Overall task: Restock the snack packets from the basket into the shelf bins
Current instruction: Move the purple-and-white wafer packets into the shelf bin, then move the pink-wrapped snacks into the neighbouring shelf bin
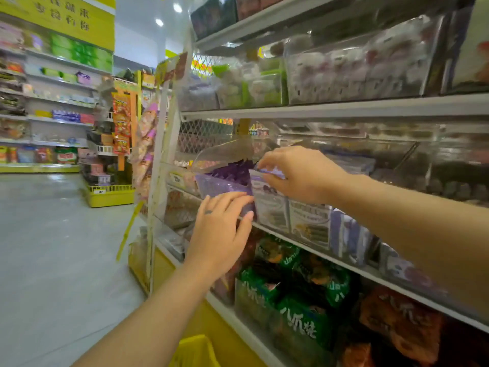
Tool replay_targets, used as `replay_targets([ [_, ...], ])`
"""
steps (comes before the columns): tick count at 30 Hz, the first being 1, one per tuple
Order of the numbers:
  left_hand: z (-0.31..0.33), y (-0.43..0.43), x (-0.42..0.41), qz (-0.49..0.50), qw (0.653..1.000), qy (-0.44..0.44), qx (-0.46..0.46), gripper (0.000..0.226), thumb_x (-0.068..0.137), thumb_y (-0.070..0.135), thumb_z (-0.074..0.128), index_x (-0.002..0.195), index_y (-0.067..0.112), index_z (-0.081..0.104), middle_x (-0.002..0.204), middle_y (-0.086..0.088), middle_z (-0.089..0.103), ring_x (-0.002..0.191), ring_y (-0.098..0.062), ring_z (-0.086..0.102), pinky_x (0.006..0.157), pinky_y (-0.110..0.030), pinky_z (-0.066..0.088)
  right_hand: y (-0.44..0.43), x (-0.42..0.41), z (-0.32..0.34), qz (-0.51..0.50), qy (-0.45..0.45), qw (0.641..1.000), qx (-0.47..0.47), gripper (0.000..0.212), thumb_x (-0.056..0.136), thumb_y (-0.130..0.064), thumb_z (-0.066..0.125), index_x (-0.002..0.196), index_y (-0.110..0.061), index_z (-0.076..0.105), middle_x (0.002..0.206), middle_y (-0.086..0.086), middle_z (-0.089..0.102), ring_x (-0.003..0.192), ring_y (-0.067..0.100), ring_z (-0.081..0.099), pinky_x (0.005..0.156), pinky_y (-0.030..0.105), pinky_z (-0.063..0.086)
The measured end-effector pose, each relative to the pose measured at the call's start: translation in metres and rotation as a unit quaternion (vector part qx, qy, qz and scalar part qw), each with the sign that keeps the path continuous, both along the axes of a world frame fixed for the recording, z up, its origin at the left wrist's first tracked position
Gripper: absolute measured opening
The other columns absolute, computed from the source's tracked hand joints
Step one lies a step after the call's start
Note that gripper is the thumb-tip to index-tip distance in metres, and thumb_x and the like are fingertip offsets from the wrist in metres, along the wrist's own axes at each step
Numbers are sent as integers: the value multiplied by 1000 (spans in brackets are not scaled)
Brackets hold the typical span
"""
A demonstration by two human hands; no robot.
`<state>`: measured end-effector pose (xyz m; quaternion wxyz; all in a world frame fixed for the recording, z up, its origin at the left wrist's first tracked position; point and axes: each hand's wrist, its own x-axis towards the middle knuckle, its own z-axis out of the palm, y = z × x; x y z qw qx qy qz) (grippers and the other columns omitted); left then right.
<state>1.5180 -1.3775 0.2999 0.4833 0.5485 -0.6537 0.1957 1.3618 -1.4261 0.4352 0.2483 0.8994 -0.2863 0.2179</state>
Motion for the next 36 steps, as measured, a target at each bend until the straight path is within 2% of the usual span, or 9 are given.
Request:
replay_targets([
  [3,-48,37,36,70,997,29,21,34,92,33,44,119,22,62,120,5,62,115,-16,50,105,-43,34,30,37,-51,53,26,997,50,31,94,-35,48,121,-26,58,121,0,62,109,26,58,82,42,51],
  [6,-106,80,75,140,985,49,90,30,90,29,48,114,21,64,117,1,65,111,-23,55,97,-37,34,46,71,-124,88,56,988,113,30,93,-36,49,120,-27,58,114,-1,66,107,26,59,80,40,52],
  [12,-217,150,151,243,931,112,247,27,94,20,53,119,17,63,124,-5,62,116,-28,54,99,-39,39,54,131,-290,107,135,943,285,31,90,-36,52,120,-30,58,113,-6,68,108,23,60,82,35,49],
  [20,-345,166,205,230,861,162,424,34,94,19,53,128,17,57,128,-4,60,117,-20,56,98,-36,44,42,198,-474,81,212,851,473,35,91,-30,56,124,-22,58,117,2,66,107,23,61,85,32,47],
  [26,-411,140,218,172,820,56,543,39,94,21,53,133,27,52,132,3,57,112,-18,56,89,-31,44,33,220,-571,24,219,750,623,58,88,-29,65,139,-16,43,132,8,55,107,24,59,83,29,48],
  [29,-437,131,225,150,793,-45,589,49,95,33,49,142,32,36,146,5,43,133,-18,38,111,-38,25,35,229,-605,-1,158,704,692,74,80,-25,75,141,-12,36,137,7,51,113,21,57,81,25,48],
  [31,-450,127,230,159,757,-128,621,53,94,42,46,144,32,32,149,4,38,139,-21,28,115,-42,13,39,235,-622,-30,93,678,728,73,78,-21,77,138,-9,38,133,9,54,110,21,59,74,20,49],
  [34,-459,121,231,164,718,-212,643,58,91,50,48,143,26,37,146,-3,41,136,-27,30,116,-47,9,47,241,-642,-68,37,661,747,64,76,-24,80,129,-7,47,123,11,58,105,23,60,83,28,51],
  [36,-462,116,229,166,692,-241,660,61,89,51,51,141,20,41,145,-9,41,134,-30,32,115,-50,9,49,243,-649,-89,13,641,762,45,74,-20,81,110,-11,55,105,6,64,89,19,62,70,27,52],
])
